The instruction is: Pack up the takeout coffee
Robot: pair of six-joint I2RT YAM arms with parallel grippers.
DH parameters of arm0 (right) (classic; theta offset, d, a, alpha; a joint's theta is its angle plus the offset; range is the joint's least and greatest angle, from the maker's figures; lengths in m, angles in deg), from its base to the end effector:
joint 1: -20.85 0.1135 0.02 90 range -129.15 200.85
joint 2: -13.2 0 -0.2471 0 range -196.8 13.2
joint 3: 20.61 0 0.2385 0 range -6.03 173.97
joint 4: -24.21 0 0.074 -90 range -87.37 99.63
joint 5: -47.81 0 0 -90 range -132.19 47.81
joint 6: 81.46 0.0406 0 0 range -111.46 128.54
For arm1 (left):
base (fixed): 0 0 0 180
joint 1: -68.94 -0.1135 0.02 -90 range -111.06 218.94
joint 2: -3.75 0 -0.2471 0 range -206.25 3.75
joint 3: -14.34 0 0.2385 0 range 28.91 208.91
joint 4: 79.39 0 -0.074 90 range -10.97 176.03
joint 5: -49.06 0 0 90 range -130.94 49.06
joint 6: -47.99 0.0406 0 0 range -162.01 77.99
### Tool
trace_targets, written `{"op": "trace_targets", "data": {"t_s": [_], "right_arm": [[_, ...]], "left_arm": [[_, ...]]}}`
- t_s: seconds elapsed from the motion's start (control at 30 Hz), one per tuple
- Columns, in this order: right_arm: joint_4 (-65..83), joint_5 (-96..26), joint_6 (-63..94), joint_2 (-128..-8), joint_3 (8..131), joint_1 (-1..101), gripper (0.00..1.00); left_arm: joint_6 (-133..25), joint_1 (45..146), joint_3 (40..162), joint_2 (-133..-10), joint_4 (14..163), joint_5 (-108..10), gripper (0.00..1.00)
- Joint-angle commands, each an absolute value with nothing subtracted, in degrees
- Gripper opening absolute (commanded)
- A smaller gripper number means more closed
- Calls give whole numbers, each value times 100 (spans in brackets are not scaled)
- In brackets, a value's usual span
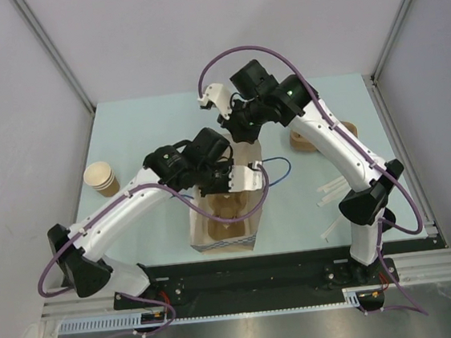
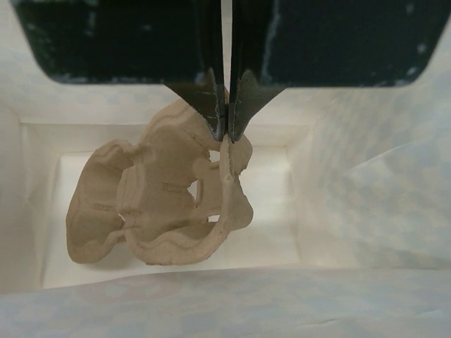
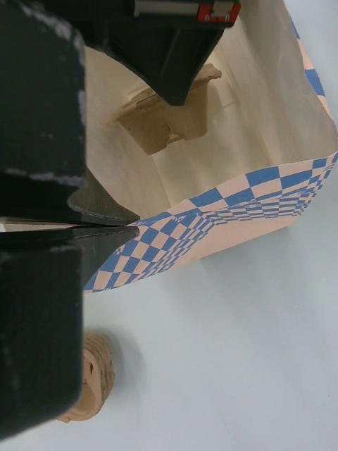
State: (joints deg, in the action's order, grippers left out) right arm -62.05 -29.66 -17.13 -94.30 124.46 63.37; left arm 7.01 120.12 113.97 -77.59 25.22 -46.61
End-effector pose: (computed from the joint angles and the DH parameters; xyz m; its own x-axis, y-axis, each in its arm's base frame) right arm 0.2582 0.2487 0.4092 -0.1675 -0.7273 -0.6656 -0.9296 0.3413 -0.1391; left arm 0.1670 -0.2140 0.3366 0.2655 0.8684 -0.4188 0.9279 -0.1122 0.3557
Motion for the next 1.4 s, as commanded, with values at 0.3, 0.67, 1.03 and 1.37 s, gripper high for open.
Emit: {"op": "trace_targets", "data": {"t_s": [0.3,0.67,1.03,1.37], "right_arm": [[-6086,-2840,-1757,-9104,12387,6374,0],[-6024,-2822,-1783,-9060,12185,6365,0],[-6024,-2848,-1818,-9042,12088,6339,0],[-5980,-2840,-1810,-9007,11895,6163,0]], "left_arm": [[581,11922,11601,-8072,1976,-5254,5],[308,11869,12470,-7896,1924,-5228,51],[-8,11860,13025,-7115,2397,-5553,61],[-1228,11100,13315,-6174,3232,-6060,92]]}}
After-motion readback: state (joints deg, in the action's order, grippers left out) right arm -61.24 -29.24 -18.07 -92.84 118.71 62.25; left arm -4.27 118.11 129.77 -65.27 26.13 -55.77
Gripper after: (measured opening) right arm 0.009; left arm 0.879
